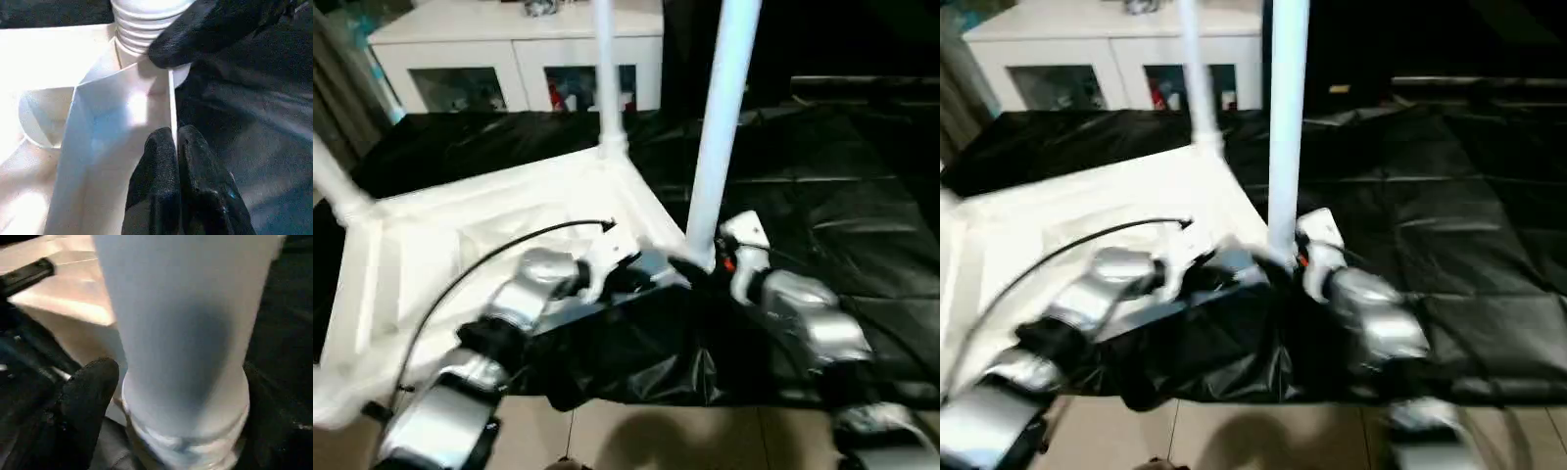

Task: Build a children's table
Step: Insert table leg to table base

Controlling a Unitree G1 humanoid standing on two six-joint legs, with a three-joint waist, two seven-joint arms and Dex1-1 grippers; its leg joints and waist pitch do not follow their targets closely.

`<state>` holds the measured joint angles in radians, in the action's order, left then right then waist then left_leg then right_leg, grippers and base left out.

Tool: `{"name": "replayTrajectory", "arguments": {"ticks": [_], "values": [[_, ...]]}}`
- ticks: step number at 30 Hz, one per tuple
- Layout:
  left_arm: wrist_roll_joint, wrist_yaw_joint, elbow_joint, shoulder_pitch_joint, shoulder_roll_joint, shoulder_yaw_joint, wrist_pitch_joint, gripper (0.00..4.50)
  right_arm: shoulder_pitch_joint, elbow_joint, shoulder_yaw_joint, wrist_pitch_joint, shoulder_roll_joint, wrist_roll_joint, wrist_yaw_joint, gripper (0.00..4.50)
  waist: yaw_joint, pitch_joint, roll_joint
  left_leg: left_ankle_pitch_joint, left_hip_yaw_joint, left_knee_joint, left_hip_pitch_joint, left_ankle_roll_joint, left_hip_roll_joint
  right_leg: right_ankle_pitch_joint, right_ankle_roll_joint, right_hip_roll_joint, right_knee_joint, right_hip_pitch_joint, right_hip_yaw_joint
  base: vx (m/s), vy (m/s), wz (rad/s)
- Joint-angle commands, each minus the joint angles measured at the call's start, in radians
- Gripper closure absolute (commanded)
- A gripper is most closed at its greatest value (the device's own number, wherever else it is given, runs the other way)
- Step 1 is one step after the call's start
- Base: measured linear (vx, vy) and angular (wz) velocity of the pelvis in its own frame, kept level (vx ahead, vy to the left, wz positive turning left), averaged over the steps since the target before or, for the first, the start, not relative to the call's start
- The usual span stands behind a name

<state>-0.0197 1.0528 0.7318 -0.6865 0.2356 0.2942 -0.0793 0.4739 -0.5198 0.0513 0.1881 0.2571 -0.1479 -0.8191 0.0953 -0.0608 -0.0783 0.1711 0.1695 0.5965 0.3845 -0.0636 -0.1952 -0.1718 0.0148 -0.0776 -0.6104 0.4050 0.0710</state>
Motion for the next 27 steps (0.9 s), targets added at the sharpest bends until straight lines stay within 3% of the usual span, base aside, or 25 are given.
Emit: {"name": "replayTrajectory", "arguments": {"ticks": [1, 8, 14, 19, 24, 27], "values": [[-0.001, 0.051, -0.035, 0.01, 0.009, 0.031, 0.032, 4.5, -0.02, 0.048, 0.07, 0.016, 0.022, -0.016, -0.111, 0.6, 0.006, 0.082, 0.004, 0.174, -0.008, -0.062, -0.008, 0.084, -0.03, -0.137, 0.244, -0.065, 0.069, -0.055, -0.037, 0.0, 0.0, 0.0], [0.044, 0.17, -0.135, 0.066, 0.076, 0.026, 0.013, 4.5, -0.045, 0.132, 0.089, 0.046, 0.145, -0.048, -0.299, 0.95, 0.017, 0.078, 0.007, 0.231, -0.006, -0.066, -0.013, 0.072, -0.035, -0.207, 0.235, -0.066, 0.075, -0.053, -0.04, 0.0, 0.0, 0.0], [0.051, 0.198, -0.159, 0.081, 0.09, 0.024, 0.008, 4.5, -0.046, 0.13, 0.104, 0.052, 0.158, -0.045, -0.328, 1.52, 0.017, 0.073, 0.01, 0.248, -0.006, -0.07, -0.014, 0.056, -0.033, -0.3, 0.206, -0.066, 0.084, -0.049, -0.041, 0.0, 0.0, 0.0], [0.051, 0.193, -0.173, 0.087, 0.09, 0.02, -0.006, 4.5, -0.056, 0.151, 0.112, 0.07, 0.152, -0.053, -0.331, 1.67, 0.017, 0.075, 0.01, 0.231, -0.007, -0.069, -0.013, 0.056, -0.033, -0.29, 0.199, -0.065, 0.082, -0.049, -0.042, 0.0, 0.0, 0.0], [0.01, 0.068, -0.113, 0.055, 0.053, 0.001, -0.028, 4.5, -0.043, 0.076, 0.081, 0.07, 0.083, -0.005, -0.139, 1.68, 0.012, 0.072, 0.009, 0.241, -0.007, -0.07, -0.013, 0.047, -0.031, -0.309, 0.197, -0.065, 0.085, -0.046, -0.04, 0.0, 0.0, 0.0], [-0.023, -0.135, 0.004, -0.023, -0.028, -0.03, -0.052, 4.5, 0.012, -0.093, -0.006, 0.076, -0.023, 0.024, 0.179, 1.69, -0.005, 0.065, 0.005, 0.294, -0.01, -0.074, -0.022, 0.007, -0.022, -0.427, 0.169, -0.066, 0.098, -0.039, -0.037, 0.0, 0.0, 0.0]]}}
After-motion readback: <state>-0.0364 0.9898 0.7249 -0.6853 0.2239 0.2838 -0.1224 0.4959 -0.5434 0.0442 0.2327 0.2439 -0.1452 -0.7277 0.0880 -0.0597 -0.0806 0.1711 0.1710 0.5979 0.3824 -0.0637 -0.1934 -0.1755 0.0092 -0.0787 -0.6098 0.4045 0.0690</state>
